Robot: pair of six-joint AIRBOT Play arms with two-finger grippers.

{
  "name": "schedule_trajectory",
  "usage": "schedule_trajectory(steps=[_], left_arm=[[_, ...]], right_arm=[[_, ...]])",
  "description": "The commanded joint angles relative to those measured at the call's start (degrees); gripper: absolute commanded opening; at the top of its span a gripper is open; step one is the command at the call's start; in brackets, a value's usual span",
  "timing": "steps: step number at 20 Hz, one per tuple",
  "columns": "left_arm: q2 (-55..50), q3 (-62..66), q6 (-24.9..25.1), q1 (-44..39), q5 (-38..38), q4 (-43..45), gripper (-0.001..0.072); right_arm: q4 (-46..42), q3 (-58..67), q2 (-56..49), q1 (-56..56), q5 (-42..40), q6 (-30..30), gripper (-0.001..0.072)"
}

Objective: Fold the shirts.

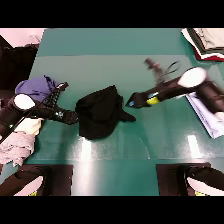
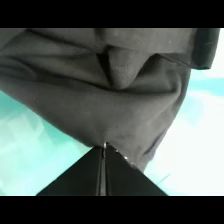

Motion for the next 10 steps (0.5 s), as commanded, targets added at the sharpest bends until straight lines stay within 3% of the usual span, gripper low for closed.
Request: schedule_trajectory(steps=[1,7,9,10], left_arm=[[0.0,1.09,0.09,0.0,-1.73,1.14,0.0022],[0.0,1.09,0.09,0.0,-0.81,1.51,0.0023],[0.0,1.09,0.09,0.0,-0.7,1.51,0.0023],[0.0,1.09,0.09,0.0,-0.68,1.49,0.0022]], right_arm=[[0.79,-1.97,-8.55,6.14,-7.85,2.27,0.0511],[0.85,3.1,-16.5,7.19,-7.58,3.5,0.0507],[0.66,4.39,-17.22,7.17,-7.67,3.5,0.0411],[0.57,4.59,-17.4,7.17,-7.85,3.45,0.0286]])
